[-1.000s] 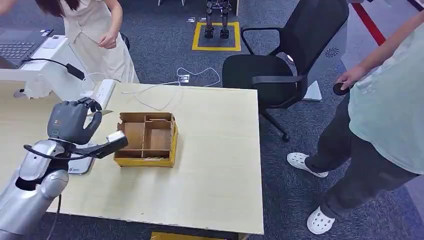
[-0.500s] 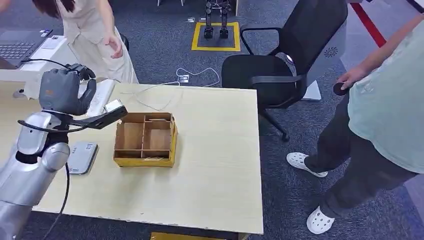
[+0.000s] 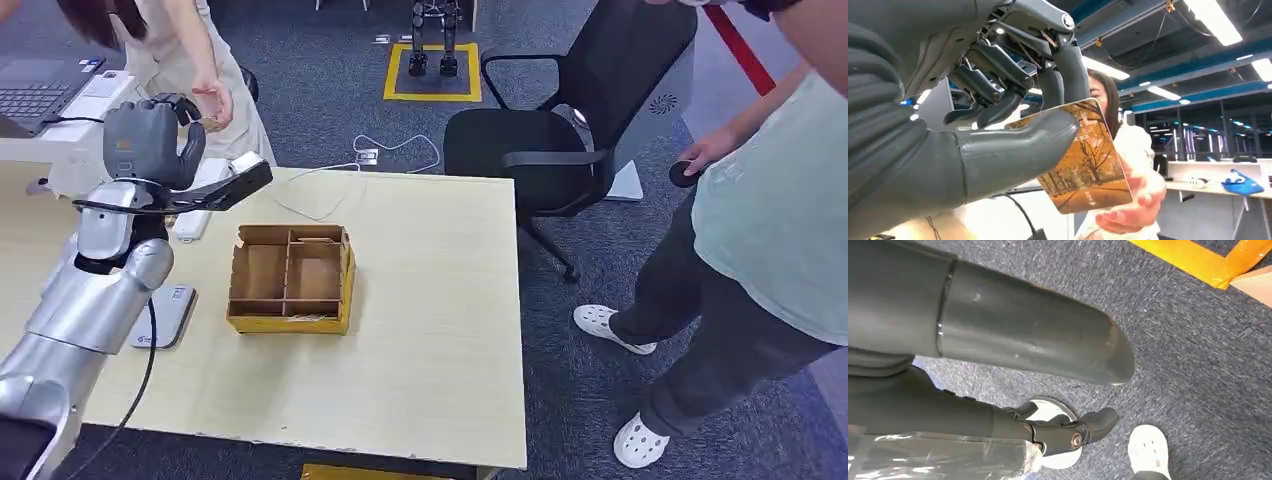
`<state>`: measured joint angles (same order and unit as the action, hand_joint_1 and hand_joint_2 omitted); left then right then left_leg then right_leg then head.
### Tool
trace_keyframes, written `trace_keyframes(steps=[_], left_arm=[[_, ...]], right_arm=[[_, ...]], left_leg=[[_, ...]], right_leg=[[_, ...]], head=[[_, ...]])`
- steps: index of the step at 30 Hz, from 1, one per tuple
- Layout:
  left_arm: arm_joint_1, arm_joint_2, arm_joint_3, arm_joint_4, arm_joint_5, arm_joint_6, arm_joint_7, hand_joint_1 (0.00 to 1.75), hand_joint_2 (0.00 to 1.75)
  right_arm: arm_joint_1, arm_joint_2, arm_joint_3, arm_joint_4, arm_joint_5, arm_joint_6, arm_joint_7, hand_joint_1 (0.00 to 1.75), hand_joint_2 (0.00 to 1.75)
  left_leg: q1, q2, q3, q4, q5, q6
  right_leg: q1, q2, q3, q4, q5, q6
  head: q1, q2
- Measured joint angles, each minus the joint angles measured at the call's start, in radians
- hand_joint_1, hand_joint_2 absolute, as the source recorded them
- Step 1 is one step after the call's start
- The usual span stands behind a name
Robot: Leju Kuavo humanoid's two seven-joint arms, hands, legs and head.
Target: Pass the card to the sensor for recognition and then transmit it.
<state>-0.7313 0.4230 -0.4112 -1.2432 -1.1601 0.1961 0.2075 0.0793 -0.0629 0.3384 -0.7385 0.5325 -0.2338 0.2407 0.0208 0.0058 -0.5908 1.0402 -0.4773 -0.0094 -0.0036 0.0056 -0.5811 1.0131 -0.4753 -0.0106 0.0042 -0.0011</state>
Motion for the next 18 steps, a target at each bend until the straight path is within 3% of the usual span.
trace_keyframes(steps=[11, 18], left_arm=[[-0.024, -0.024, -0.012, 0.07, -0.007, 0.006, 0.003, 1.75, 1.75], [-0.048, -0.034, -0.015, 0.135, -0.033, 0.058, 0.01, 1.75, 1.75]], right_arm=[[-0.004, 0.0, 0.013, 0.014, -0.009, -0.007, -0.002, 0.0, 0.0], [-0.008, -0.001, 0.043, 0.021, -0.056, -0.029, -0.002, 0.0, 0.0]], left_leg=[[0.0, 0.0, 0.0, 0.0, 0.0, 0.0], [0.0, 0.0, 0.0, 0.0, 0.0, 0.0]], right_leg=[[0.0, 0.0, 0.0, 0.0, 0.0, 0.0], [0.0, 0.0, 0.0, 0.0, 0.0, 0.0]], head=[[0.0, 0.0], [0.0, 0.0]])
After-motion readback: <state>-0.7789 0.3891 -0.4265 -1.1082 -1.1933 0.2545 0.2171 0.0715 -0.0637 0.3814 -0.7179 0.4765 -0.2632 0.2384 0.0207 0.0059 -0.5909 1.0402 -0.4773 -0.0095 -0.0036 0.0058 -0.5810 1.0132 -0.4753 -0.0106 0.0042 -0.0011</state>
